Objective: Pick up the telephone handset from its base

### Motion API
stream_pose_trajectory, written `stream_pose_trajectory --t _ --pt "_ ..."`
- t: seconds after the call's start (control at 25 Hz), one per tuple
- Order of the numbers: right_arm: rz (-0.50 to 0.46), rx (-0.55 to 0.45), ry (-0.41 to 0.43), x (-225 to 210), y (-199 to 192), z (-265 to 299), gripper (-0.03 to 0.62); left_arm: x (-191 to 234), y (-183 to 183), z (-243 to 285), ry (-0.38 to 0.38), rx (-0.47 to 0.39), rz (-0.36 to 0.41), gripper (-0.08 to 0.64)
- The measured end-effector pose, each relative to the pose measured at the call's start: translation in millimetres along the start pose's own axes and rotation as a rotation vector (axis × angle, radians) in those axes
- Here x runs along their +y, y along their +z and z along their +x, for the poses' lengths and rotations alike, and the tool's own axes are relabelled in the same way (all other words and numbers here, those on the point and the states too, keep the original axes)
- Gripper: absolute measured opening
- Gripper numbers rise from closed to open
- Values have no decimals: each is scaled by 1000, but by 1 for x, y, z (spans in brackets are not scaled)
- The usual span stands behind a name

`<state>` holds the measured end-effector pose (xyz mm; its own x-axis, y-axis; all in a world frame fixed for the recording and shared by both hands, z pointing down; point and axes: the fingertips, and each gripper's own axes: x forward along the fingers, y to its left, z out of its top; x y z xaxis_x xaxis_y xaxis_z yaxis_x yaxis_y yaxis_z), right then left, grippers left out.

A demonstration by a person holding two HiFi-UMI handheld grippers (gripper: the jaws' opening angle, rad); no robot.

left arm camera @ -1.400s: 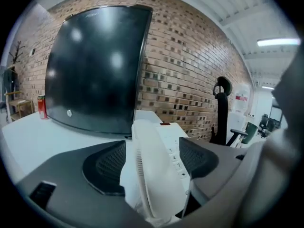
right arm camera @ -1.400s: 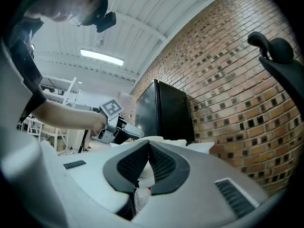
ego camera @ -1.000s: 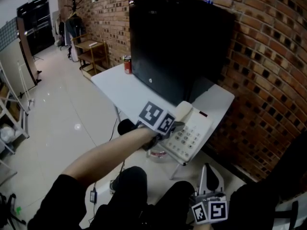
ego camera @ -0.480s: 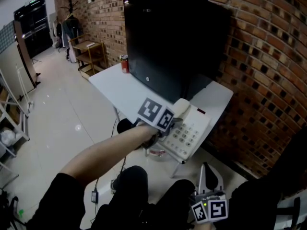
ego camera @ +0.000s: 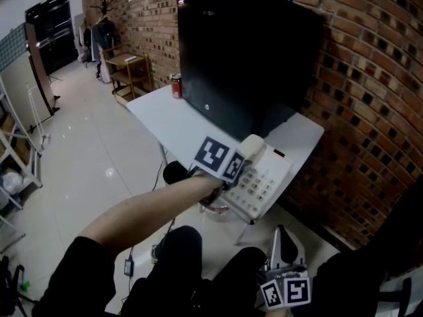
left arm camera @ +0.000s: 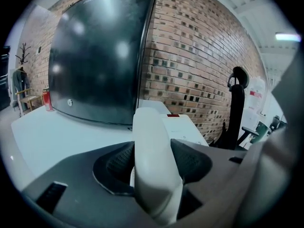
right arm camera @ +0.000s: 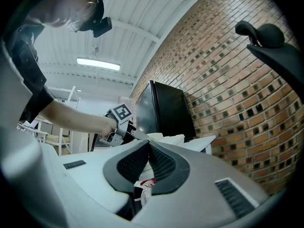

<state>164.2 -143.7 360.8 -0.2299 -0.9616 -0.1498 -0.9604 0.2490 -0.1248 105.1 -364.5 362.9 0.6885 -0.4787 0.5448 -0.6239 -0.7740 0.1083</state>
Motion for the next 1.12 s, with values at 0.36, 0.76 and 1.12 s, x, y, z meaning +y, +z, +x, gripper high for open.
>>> stream_pose_trajectory --t 0.36,0.76,1.12 --pt "9 -14 -7 -12 3 -3 11 10 0 -16 30 -56 -27 218" --pt "-4 -11 1 -7 3 0 11 9 13 -32 -5 -163 -72 215" --pt "-31 10 -45 -28 5 -7 11 1 33 -89 -141 -445 -125 215"
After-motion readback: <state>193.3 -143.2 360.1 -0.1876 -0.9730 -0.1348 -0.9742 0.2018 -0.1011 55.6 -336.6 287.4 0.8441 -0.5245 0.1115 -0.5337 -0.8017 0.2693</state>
